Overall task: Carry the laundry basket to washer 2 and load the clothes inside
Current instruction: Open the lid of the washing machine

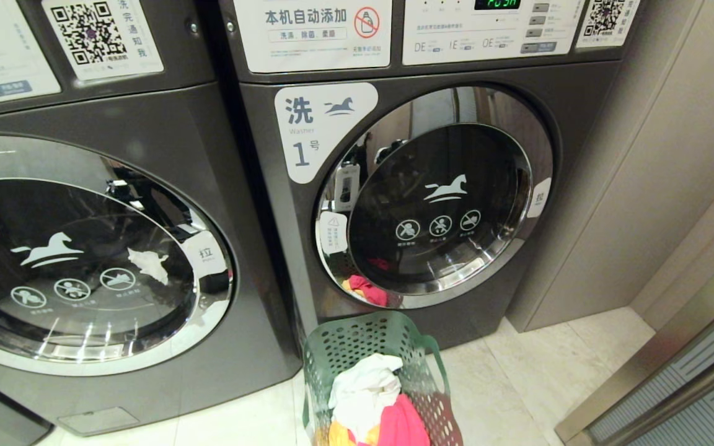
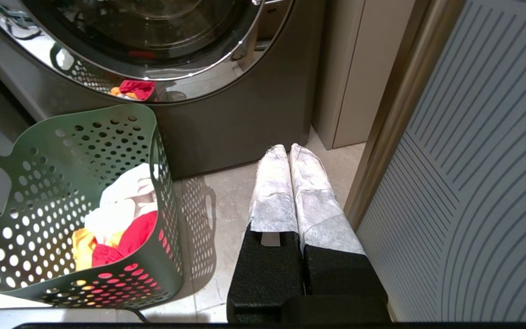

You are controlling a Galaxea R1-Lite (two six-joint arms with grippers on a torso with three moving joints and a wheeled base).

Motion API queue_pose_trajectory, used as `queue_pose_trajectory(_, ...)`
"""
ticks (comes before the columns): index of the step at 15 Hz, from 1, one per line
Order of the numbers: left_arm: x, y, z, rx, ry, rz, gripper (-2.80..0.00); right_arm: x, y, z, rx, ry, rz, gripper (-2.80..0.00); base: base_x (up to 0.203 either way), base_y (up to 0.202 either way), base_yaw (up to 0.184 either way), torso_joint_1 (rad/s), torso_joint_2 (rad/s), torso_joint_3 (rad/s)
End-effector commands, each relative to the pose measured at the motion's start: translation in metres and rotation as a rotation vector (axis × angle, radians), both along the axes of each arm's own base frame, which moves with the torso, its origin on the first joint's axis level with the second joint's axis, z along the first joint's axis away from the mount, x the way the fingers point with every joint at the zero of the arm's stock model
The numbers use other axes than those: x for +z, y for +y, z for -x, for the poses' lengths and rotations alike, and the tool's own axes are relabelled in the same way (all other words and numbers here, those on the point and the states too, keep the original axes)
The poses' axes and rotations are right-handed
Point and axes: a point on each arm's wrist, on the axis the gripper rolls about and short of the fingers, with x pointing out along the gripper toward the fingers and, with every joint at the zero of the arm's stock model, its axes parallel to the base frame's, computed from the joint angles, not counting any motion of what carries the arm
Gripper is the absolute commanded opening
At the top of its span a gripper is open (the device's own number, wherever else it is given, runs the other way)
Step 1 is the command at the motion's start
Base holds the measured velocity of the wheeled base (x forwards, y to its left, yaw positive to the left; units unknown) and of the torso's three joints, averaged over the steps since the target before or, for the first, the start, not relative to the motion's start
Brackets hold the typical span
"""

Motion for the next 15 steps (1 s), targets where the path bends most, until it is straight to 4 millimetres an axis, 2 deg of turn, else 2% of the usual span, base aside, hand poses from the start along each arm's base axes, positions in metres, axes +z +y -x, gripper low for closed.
queue_pose_trajectory(1,-0.0005,0.0000,-0.0001,0.000,0.002,-0.002,-2.80,-0.0021,0.0000,-0.0007,0.000,0.009,-0.001,-2.80,0.000,0.000,0.000,0.000,0.00,0.000)
queue_pose_trajectory(7,-0.0002,-0.0002,0.0000,-0.010,0.002,-0.035,-2.80,-0.0023,0.0002,-0.0006,0.009,0.011,0.041,-2.80,0.000,0.000,0.000,0.000,0.00,0.000)
queue_pose_trajectory(15,-0.0005,0.0000,-0.0001,0.000,0.002,0.001,-2.80,-0.0026,0.0002,-0.0006,0.012,0.015,0.081,-2.80,0.000,0.000,0.000,0.000,0.00,0.000)
